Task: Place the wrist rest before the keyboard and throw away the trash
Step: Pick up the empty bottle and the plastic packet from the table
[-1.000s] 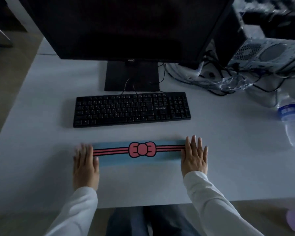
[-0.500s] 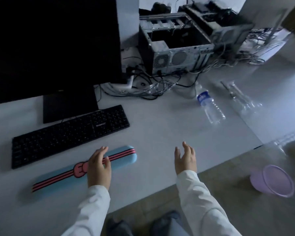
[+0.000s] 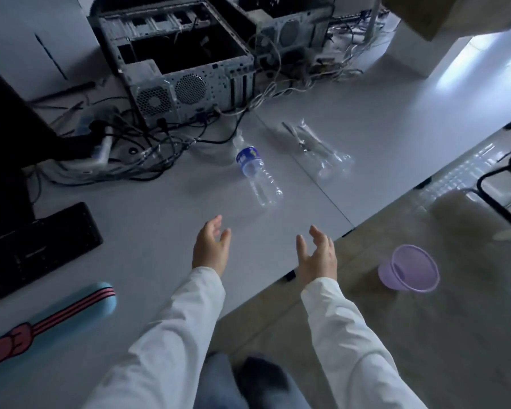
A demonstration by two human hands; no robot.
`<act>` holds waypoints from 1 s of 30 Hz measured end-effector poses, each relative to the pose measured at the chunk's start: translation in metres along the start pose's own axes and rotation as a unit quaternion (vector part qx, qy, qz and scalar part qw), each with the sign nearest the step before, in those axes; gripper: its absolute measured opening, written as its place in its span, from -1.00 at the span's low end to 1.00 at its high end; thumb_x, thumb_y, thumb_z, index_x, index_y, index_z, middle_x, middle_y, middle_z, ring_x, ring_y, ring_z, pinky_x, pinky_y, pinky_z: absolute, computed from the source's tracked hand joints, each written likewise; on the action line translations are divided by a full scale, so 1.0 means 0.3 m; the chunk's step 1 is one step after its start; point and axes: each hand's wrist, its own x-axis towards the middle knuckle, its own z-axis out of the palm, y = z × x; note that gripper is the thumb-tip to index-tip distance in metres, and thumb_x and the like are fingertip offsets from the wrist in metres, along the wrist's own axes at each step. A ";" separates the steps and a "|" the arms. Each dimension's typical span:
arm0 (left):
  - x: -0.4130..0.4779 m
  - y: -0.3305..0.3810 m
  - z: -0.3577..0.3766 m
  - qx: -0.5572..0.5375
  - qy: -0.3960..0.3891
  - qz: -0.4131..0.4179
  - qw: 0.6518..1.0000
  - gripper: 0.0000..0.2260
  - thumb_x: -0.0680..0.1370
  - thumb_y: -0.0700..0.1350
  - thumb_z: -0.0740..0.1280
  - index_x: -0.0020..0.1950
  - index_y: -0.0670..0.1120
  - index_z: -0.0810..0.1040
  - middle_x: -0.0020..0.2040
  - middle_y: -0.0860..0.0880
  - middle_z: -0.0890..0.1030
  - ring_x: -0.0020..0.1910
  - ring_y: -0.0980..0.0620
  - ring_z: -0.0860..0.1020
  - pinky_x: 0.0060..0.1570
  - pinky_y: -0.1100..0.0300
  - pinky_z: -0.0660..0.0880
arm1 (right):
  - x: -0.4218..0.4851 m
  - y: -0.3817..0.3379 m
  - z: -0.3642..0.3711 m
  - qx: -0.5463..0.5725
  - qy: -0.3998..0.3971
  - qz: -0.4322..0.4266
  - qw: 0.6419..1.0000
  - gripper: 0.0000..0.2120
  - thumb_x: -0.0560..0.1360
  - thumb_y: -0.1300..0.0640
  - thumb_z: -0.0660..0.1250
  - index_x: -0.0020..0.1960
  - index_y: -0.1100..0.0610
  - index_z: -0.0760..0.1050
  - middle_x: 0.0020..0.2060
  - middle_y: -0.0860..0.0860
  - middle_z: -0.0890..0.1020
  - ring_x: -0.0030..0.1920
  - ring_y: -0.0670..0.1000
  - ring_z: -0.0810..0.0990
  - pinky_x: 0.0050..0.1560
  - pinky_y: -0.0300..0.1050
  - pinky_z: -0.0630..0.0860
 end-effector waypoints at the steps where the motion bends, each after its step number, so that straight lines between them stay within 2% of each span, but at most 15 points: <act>1: 0.012 0.023 0.029 -0.001 -0.004 -0.004 1.000 -0.60 0.53 -0.26 0.22 0.37 -0.26 0.35 0.39 -0.24 0.43 0.35 -0.14 0.45 0.29 0.17 0.32 | 0.023 0.006 -0.013 0.002 0.002 0.003 1.000 -0.53 0.51 0.06 0.23 0.37 0.20 0.32 0.33 0.14 0.44 0.34 0.10 0.41 0.33 -0.11 0.29; 6: 0.107 0.131 0.148 -0.014 0.002 -0.034 0.999 -0.52 0.53 -0.18 0.26 0.43 -0.22 0.27 0.41 -0.25 0.39 0.37 -0.12 0.43 0.25 0.22 0.30 | 0.162 0.010 -0.067 0.004 0.015 0.006 1.000 -0.52 0.50 0.06 0.25 0.37 0.20 0.32 0.32 0.13 0.44 0.36 0.10 0.39 0.34 -0.14 0.26; 10: 0.235 0.191 0.221 -0.015 0.006 -0.057 0.998 -0.42 0.50 -0.09 0.31 0.47 -0.17 0.20 0.44 -0.23 0.36 0.40 -0.10 0.38 0.34 0.14 0.27 | 0.313 -0.012 -0.090 -0.026 0.026 0.003 0.999 -0.48 0.48 0.02 0.27 0.38 0.19 0.30 0.32 0.12 0.44 0.37 0.09 0.35 0.35 -0.17 0.20; 15: 0.369 0.230 0.275 0.015 0.014 -0.097 0.995 -0.34 0.47 -0.01 0.34 0.48 -0.17 0.17 0.46 -0.23 0.32 0.45 -0.13 0.31 0.42 0.02 0.23 | 0.490 -0.051 -0.106 -0.087 0.023 0.018 0.996 -0.35 0.42 -0.09 0.32 0.41 0.15 0.25 0.33 0.12 0.42 0.38 0.10 0.29 0.37 -0.09 0.21; 19: 0.443 0.247 0.325 0.022 0.023 -0.125 0.992 -0.32 0.46 0.00 0.35 0.48 -0.20 0.16 0.48 -0.22 0.28 0.46 -0.15 0.29 0.39 0.05 0.22 | 0.612 -0.060 -0.095 -0.119 0.035 0.038 0.992 -0.22 0.34 -0.16 0.38 0.43 0.16 0.21 0.34 0.15 0.39 0.41 0.13 0.23 0.42 -0.06 0.12; 24: 0.498 0.262 0.378 -0.004 0.047 -0.166 0.985 -0.36 0.41 0.01 0.41 0.39 -0.21 0.29 0.39 -0.21 0.40 0.36 -0.16 0.39 0.34 0.03 0.32 | 0.750 -0.062 -0.075 -0.162 0.026 0.041 0.986 -0.12 0.27 -0.20 0.42 0.44 0.17 0.18 0.39 0.15 0.32 0.45 0.15 0.12 0.44 -0.09 -0.06; 27: 0.525 0.271 0.404 -0.010 0.081 -0.182 0.980 -0.40 0.36 0.05 0.44 0.31 -0.16 0.36 0.30 -0.15 0.47 0.30 -0.16 0.44 0.29 0.03 0.37 | 0.860 -0.078 -0.060 -0.181 0.016 0.027 0.983 -0.07 0.24 -0.21 0.44 0.45 0.17 0.15 0.42 0.14 0.27 0.46 0.15 0.08 0.45 -0.09 -0.09; 30: 0.555 0.277 0.432 -0.005 0.102 -0.205 0.973 -0.34 0.30 0.10 0.47 0.29 -0.16 0.37 0.24 -0.16 0.53 0.23 -0.17 0.50 0.25 -0.01 0.42 | 0.975 -0.087 -0.043 -0.205 -0.012 0.006 0.979 -0.02 0.21 -0.25 0.43 0.45 0.13 0.11 0.42 0.14 0.23 0.44 0.16 0.06 0.44 -0.09 -0.10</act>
